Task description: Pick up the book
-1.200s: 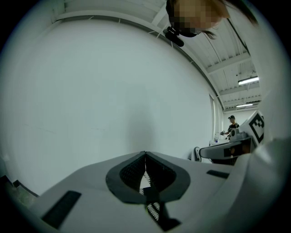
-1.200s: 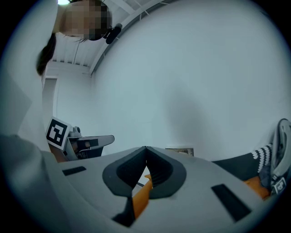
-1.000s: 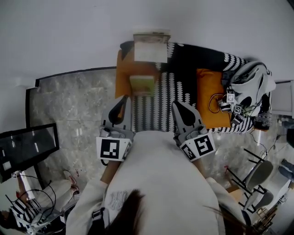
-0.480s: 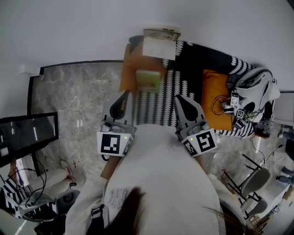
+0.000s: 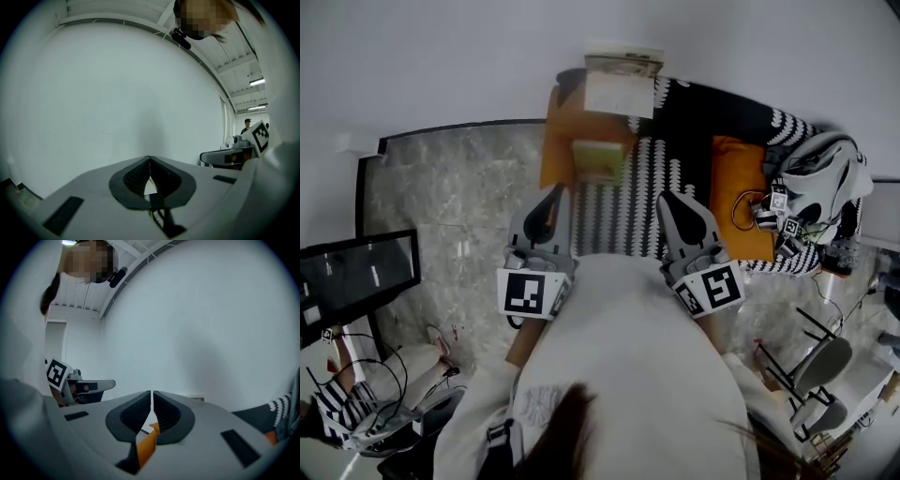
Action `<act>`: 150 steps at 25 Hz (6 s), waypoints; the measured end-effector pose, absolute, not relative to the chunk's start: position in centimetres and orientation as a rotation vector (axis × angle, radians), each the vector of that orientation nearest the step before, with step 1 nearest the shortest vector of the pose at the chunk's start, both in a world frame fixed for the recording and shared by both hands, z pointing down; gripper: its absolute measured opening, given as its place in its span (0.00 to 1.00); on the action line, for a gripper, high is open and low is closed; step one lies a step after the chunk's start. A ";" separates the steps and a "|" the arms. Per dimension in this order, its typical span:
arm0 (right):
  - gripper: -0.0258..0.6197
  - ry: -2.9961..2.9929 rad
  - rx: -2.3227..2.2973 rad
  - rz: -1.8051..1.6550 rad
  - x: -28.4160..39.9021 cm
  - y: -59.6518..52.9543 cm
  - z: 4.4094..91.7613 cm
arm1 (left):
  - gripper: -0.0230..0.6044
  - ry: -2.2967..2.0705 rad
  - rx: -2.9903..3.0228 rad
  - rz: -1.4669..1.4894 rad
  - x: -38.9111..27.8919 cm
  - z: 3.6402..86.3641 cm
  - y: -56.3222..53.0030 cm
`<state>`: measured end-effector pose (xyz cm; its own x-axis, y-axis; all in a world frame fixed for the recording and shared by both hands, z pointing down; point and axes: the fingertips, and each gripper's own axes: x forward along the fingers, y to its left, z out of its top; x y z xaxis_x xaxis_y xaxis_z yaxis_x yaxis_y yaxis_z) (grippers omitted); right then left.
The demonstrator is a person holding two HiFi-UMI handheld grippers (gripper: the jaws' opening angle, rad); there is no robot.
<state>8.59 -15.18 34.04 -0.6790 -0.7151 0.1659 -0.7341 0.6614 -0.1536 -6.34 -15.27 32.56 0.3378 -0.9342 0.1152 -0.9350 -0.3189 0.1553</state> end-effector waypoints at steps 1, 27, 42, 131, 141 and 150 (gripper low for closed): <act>0.07 -2.777 1.210 0.320 8.7 -15.6 34.2 | 0.05 -1.701 2.405 0.010 -6.2 32.6 -15.6; 0.39 -2.438 0.210 0.435 3.9 -30.7 62.2 | 0.05 -1.835 2.090 0.306 -9.1 38.8 -19.1; 0.39 -2.306 0.020 0.616 1.6 -32.3 76.7 | 0.05 -1.726 1.949 0.390 -7.0 43.1 -21.6; 0.27 -2.662 1.298 0.534 10.6 -12.4 32.1 | 0.05 -1.856 2.331 -0.034 -13.5 29.7 -13.5; 0.27 -2.662 1.295 0.533 10.7 -12.6 32.0 | 0.05 -1.892 2.324 -0.027 -13.8 29.4 -13.2; 0.27 -2.668 1.275 0.557 10.6 -12.8 32.5 | 0.05 -1.893 2.320 -0.022 -13.5 29.5 -13.1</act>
